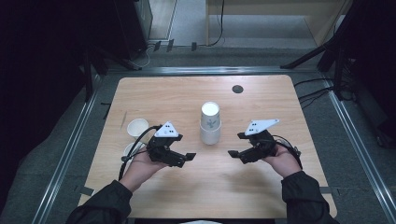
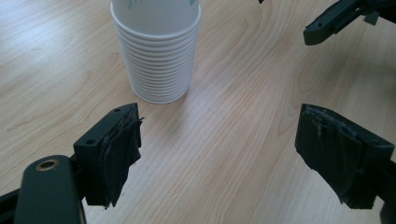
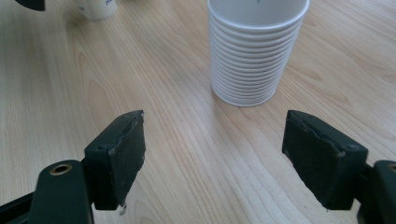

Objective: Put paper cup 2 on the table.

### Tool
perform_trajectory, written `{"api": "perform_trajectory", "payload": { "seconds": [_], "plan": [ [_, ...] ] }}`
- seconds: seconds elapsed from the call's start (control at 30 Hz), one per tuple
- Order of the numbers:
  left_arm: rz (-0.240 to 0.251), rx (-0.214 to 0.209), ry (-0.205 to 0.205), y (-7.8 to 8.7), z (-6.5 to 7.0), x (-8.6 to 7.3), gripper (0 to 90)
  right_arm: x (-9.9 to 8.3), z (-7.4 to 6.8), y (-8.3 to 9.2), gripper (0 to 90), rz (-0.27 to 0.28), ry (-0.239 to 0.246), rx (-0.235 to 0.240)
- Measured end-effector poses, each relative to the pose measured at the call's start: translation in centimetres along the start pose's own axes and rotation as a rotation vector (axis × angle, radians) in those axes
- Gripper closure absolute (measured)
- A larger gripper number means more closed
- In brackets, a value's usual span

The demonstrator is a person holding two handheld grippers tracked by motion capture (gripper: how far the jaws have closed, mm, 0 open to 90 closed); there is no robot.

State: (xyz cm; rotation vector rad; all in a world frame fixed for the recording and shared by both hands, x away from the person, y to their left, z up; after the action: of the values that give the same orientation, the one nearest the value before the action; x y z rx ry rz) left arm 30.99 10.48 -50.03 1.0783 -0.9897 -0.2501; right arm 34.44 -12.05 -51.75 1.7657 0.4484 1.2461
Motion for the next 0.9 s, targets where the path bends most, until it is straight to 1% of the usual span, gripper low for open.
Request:
{"api": "perform_trajectory", "payload": {
  "seconds": [0.07,0.13,0.17,0.2,0.27,0.4,0.47,0.6,0.67,0.9],
  "plan": [
    [-0.003,0.012,-0.008,-0.3,0.1,-0.1,14.6,0.1,-0.2,-0.2,21.7,-0.001,0.002,0.005],
    [-0.015,0.003,-0.006,-0.6,0.2,-0.2,14.6,0.2,-0.5,-0.3,21.7,0.002,0.001,0.014],
    [-0.025,0.002,-0.015,-0.8,0.2,-0.4,14.6,0.2,-0.6,-0.3,21.7,0.004,0.005,0.015],
    [-0.028,0.008,-0.016,-0.9,0.2,-0.4,14.6,0.3,-0.8,-0.3,21.7,0.005,0.011,0.020],
    [-0.037,0.004,-0.014,-1.1,0.2,-0.6,14.6,0.4,-1.1,-0.4,21.7,0.004,0.018,0.022],
    [-0.059,0.024,-0.031,-1.6,0.1,-1.0,14.7,0.5,-1.5,-0.7,21.7,-0.004,0.038,0.024],
    [-0.069,0.026,-0.034,-1.8,0.2,-1.1,14.6,0.5,-1.6,-0.8,21.7,-0.009,0.043,0.025],
    [-0.069,0.014,-0.046,-1.9,0.4,-1.1,14.6,0.5,-1.8,-0.9,21.7,-0.017,0.052,0.024],
    [-0.072,0.017,-0.053,-1.9,0.5,-1.2,14.6,0.5,-1.8,-0.9,21.7,-0.018,0.054,0.022],
    [-0.070,0.021,-0.051,-1.9,0.3,-1.3,14.6,0.4,-1.7,-1.0,21.7,-0.024,0.057,0.021]
  ]
}}
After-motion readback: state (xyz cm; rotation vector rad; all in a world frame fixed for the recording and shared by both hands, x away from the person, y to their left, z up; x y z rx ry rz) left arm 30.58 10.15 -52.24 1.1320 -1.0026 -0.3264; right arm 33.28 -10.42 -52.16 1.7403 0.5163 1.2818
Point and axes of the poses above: each handheld gripper's, and its own axes: y roughly backward along the jaws, x roughly out of its top, z roughly to its right, the point moved 7 cm from there along -y, roughly forward along the jaws, and after that the axes turned 15 degrees about -z, right-handed, at the moved point
